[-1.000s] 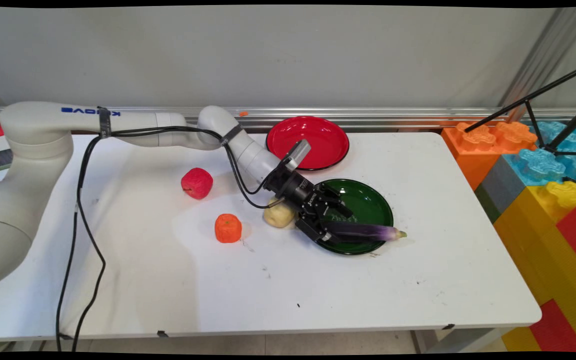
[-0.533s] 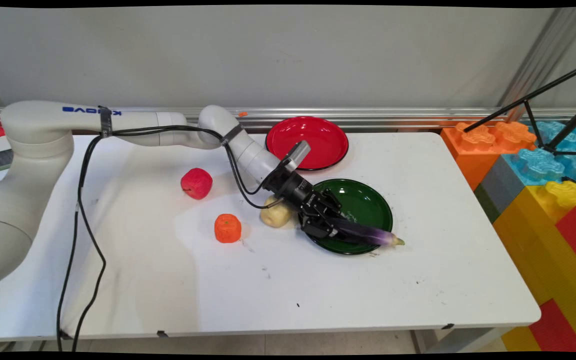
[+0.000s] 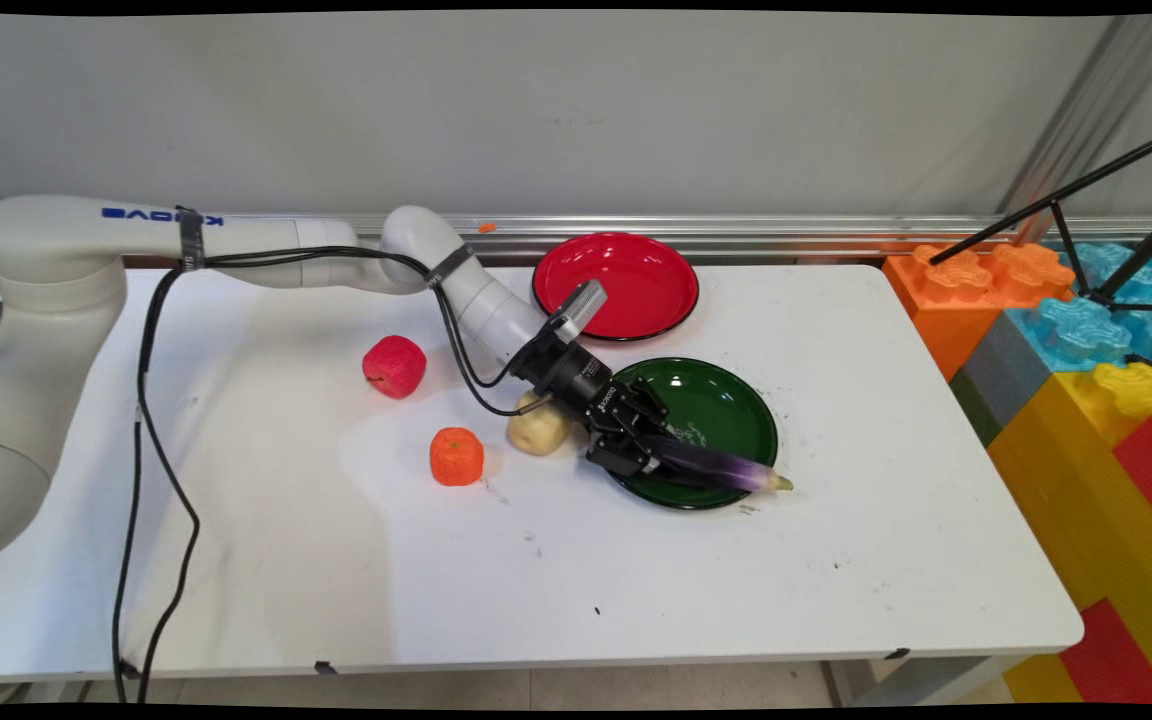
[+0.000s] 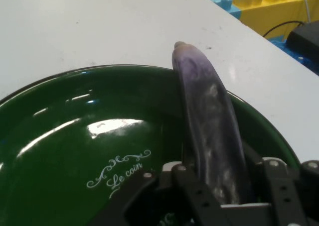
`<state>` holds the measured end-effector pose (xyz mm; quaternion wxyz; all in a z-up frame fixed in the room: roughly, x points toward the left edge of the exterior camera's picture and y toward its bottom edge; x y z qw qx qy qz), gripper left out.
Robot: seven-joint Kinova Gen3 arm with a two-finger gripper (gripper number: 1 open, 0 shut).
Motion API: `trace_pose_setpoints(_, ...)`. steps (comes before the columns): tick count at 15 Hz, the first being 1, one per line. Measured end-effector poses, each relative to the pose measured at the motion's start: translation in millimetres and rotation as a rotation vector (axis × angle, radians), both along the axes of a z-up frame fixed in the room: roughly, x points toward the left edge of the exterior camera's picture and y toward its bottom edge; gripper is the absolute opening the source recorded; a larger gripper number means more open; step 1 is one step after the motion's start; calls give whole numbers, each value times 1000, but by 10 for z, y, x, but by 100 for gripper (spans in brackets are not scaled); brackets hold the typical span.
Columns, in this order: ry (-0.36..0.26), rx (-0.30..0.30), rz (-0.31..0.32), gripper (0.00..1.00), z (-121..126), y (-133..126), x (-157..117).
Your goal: Place the picked object on the table
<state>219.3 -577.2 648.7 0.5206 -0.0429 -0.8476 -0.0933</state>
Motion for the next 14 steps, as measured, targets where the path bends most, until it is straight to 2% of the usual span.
trace_pose_setpoints(14,58,-13,87,0,502,-93,184)
